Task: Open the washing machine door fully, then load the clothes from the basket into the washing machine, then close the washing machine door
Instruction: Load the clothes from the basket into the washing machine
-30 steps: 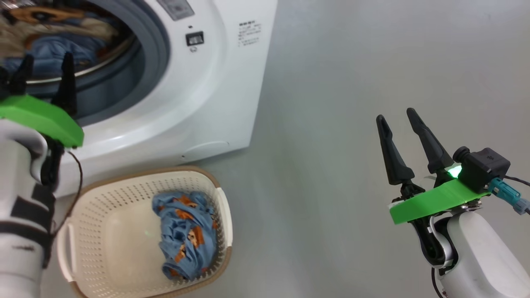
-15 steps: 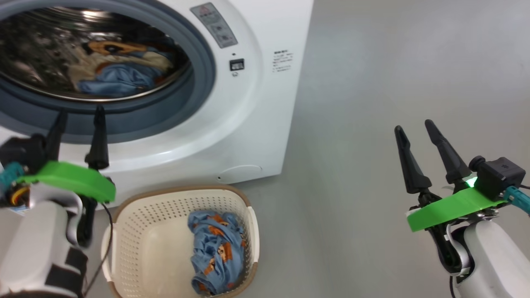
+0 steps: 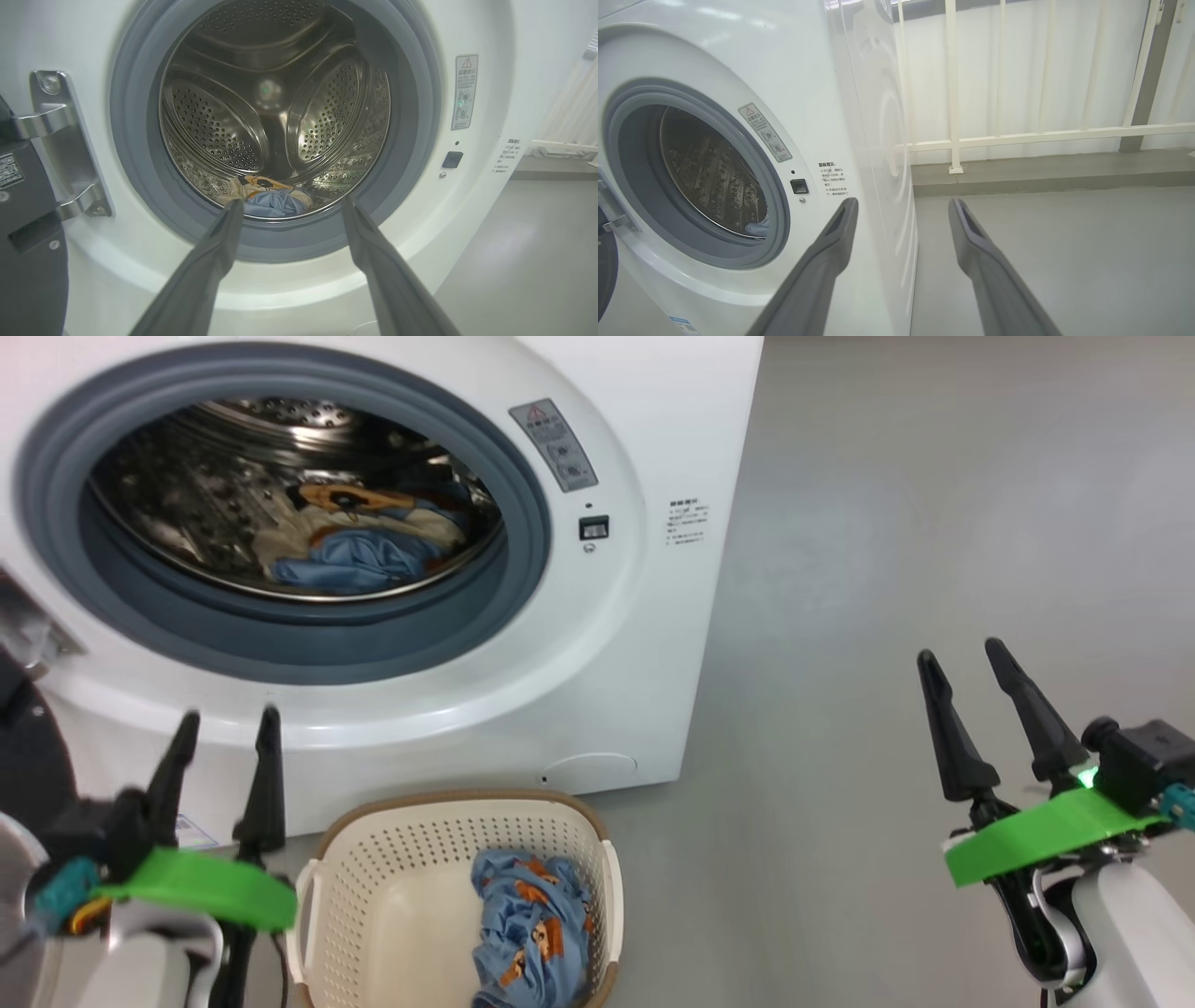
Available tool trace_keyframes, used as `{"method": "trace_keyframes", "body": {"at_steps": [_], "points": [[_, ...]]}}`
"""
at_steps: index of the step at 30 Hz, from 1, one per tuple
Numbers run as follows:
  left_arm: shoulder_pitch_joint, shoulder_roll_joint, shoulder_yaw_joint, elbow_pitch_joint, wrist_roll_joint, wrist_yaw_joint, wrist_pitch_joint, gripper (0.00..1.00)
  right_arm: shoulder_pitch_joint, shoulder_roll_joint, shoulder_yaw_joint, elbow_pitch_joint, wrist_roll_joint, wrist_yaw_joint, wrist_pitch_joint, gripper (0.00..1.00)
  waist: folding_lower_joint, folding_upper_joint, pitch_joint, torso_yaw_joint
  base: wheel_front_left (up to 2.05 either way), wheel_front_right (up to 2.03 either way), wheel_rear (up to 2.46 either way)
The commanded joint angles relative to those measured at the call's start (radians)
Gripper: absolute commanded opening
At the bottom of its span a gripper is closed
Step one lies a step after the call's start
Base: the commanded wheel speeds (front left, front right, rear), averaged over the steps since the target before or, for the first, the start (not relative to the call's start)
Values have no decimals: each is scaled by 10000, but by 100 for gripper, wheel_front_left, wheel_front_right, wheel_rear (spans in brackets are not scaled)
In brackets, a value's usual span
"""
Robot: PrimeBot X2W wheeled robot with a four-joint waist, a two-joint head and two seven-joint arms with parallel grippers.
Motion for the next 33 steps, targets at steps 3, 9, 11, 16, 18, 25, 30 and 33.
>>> {"method": "trace_keyframes", "body": {"at_steps": [3, 9, 11, 16, 18, 25, 30, 33], "points": [[433, 289, 467, -587, 105, 192, -64, 100, 286, -150, 29, -242, 102, 56, -92, 100, 1, -1, -305, 197, 0, 0, 0], [1474, 225, 524, -1364, 144, 440, -64, 100, 597, -205, 40, -243, 33, 56, -92, 100, 1, -1, -522, 319, 0, 0, 0], [1704, 218, 543, -1596, 140, 481, -64, 100, 638, -227, 36, -233, 29, 56, -92, 100, 1, -1, -520, 322, 0, 0, 0], [2157, 259, 581, -2010, 135, 584, -59, 100, 627, -301, 47, -240, 30, 56, -92, 100, 1, -1, -502, 311, 0, 0, 0], [2208, 250, 594, -2083, 115, 619, -52, 100, 627, -316, 34, -248, 31, 56, -92, 100, 1, -1, -496, 315, 0, 0, 0], [2380, 147, 535, -2448, 58, 777, -4, 100, 647, -313, -22, -280, -5, 56, -92, 100, 1, -1, -547, 338, 0, 0, 0], [2376, 150, 499, -2562, 47, 842, 32, 100, 586, -300, 8, -290, 8, 56, -92, 100, 1, -1, -533, 295, 0, 0, 0], [2376, 164, 485, -2623, 40, 872, 39, 100, 586, -274, 5, -292, 8, 56, -92, 100, 1, -1, -505, 284, 0, 0, 0]]}}
